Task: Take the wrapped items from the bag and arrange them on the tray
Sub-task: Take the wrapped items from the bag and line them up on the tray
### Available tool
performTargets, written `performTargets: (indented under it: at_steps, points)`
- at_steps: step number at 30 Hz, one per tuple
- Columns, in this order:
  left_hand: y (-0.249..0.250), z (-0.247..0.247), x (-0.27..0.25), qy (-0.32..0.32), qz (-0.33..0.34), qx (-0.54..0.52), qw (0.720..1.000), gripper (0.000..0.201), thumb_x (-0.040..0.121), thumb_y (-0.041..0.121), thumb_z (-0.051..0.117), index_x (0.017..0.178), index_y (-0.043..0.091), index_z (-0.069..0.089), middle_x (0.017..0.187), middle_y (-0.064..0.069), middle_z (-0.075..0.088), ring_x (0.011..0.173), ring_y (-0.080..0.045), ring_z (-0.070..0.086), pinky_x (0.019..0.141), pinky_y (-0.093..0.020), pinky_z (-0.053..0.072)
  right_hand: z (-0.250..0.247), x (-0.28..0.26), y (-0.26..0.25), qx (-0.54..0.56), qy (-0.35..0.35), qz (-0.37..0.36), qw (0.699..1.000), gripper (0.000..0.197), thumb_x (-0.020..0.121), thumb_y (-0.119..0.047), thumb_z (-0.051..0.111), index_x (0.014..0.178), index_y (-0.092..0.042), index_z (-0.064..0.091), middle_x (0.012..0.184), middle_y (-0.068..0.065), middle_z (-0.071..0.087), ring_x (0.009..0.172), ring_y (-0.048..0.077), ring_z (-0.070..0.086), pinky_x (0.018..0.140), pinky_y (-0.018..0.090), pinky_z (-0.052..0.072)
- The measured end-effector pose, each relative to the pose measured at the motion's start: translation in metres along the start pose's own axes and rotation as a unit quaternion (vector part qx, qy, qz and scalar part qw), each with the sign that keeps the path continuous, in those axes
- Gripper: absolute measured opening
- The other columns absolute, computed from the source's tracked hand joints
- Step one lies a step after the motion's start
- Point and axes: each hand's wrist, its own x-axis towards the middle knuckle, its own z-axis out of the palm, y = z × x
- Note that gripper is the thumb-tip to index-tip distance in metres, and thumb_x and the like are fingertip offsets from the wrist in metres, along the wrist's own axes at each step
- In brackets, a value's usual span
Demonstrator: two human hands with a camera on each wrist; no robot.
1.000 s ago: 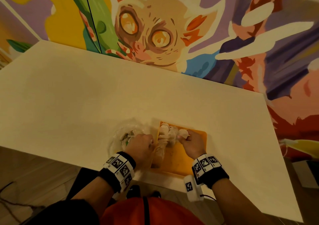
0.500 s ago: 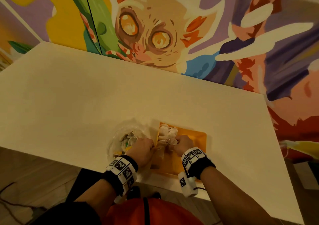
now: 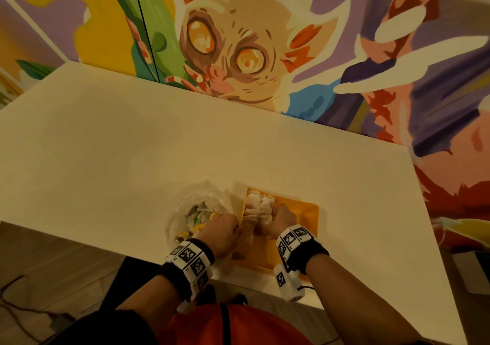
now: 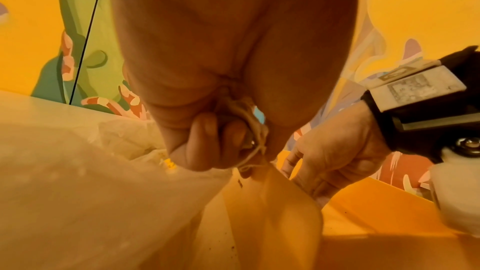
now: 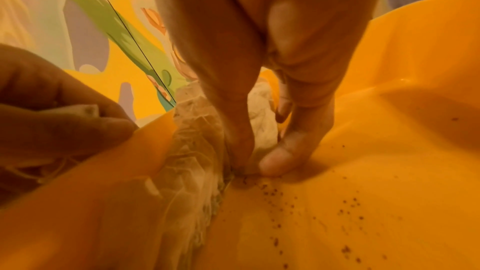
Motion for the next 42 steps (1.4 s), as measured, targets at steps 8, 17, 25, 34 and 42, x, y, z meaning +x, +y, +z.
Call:
performTargets:
  at_steps: [8, 17, 25, 34, 42]
  points:
    - [0.008, -0.005, -0.001, -0.005, -0.005, -0.010, 1.000, 0.031, 0.099, 0.029, 0.047, 0.093, 0.004, 0.064, 0.099, -0.014, 0.065, 0.093, -0.030, 0.059, 0.070, -0.033, 0.041, 0.002, 0.012, -0.011, -0.145, 0.016, -0.010, 0.989, 0.033, 0.090, -0.034, 0.059, 0.117, -0.015, 0.054, 0.116, 0.005, 0.062, 0.105, 0.025, 0.061, 0.074, 0.024, 0.045]
    - [0.010, -0.008, 0.001, -0.013, -0.016, -0.004, 1.000, 0.022, 0.097, 0.020, 0.050, 0.092, 0.004, 0.064, 0.100, -0.015, 0.066, 0.092, -0.030, 0.060, 0.067, -0.031, 0.040, -0.001, 0.019, -0.015, -0.239, 0.016, -0.049, 0.970, 0.020, 0.095, -0.022, 0.051, 0.112, -0.014, 0.060, 0.113, 0.006, 0.064, 0.103, 0.024, 0.062, 0.083, 0.028, 0.051]
    - [0.008, -0.009, 0.000, -0.009, -0.014, -0.016, 1.000, 0.026, 0.098, 0.026, 0.051, 0.100, 0.005, 0.067, 0.102, -0.011, 0.067, 0.093, -0.025, 0.062, 0.071, -0.030, 0.046, -0.004, 0.016, -0.011, -0.190, 0.002, -0.045, 0.981, 0.024, 0.087, -0.024, 0.062, 0.109, -0.015, 0.061, 0.108, 0.006, 0.066, 0.098, 0.024, 0.064, 0.071, 0.026, 0.049]
    - [-0.005, -0.022, 0.003, 0.064, -0.078, -0.404, 0.909, 0.037, 0.096, 0.030, 0.054, 0.076, -0.001, 0.061, 0.057, -0.004, 0.044, 0.052, -0.018, 0.044, 0.052, -0.032, 0.037, -0.015, 0.008, 0.009, -0.006, -0.011, -0.016, 1.000, 0.061, 0.067, -0.032, 0.084, 0.115, -0.016, 0.051, 0.102, 0.005, 0.065, 0.093, 0.026, 0.066, 0.078, 0.040, 0.059]
    - [-0.008, -0.030, 0.003, 0.022, -0.141, -0.583, 0.800, 0.072, 0.097, 0.063, 0.026, 0.094, 0.009, 0.073, 0.070, -0.006, 0.055, 0.051, -0.016, 0.045, 0.052, -0.029, 0.037, -0.033, -0.035, -0.021, 0.115, 0.087, -0.177, 0.974, 0.013, 0.089, -0.025, 0.066, 0.097, -0.018, 0.059, 0.079, -0.007, 0.061, 0.068, 0.009, 0.058, 0.052, 0.014, 0.042]
